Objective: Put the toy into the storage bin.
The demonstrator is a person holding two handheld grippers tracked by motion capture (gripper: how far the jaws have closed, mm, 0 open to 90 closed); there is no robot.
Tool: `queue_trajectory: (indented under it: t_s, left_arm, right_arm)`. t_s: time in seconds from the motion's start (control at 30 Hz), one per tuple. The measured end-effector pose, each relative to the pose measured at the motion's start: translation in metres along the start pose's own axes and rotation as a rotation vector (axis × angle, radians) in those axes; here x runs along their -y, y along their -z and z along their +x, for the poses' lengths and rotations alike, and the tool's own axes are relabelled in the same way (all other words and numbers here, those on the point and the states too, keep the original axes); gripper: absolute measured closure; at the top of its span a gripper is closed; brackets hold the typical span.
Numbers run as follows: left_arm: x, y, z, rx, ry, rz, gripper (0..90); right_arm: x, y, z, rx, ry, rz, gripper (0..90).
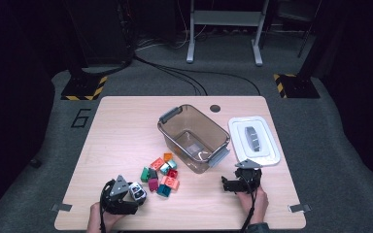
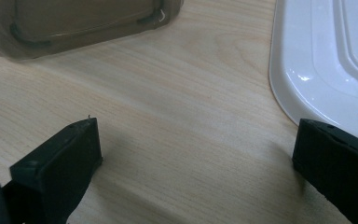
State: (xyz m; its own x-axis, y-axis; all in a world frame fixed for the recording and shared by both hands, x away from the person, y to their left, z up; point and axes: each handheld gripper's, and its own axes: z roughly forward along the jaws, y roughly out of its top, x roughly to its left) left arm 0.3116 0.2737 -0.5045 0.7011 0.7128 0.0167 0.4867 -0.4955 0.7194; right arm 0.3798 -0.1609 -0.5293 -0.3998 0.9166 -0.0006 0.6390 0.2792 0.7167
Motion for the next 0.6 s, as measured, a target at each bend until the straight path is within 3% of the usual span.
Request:
queue_trajectory:
  t_s: [0.23,0.37,0.6]
  left_arm:
    - [-0.008,0.006,0.003,0.0,-0.019,-0.009,25.0]
    - [-0.012,0.009,0.004,0.003,-0.004,-0.026,25.0]
    - [-0.022,0.013,0.008,-0.018,-0.014,-0.046,25.0]
  right_arm:
    - [0.0,0.0,0.0,-0.002,-0.002,-0.001,0.5]
    - [0.0,0.0,0.0,0.0,-0.001,-0.001,0.5]
    - [0.0,0.0,0.0,0.0,-0.003,-0.002,0.6]
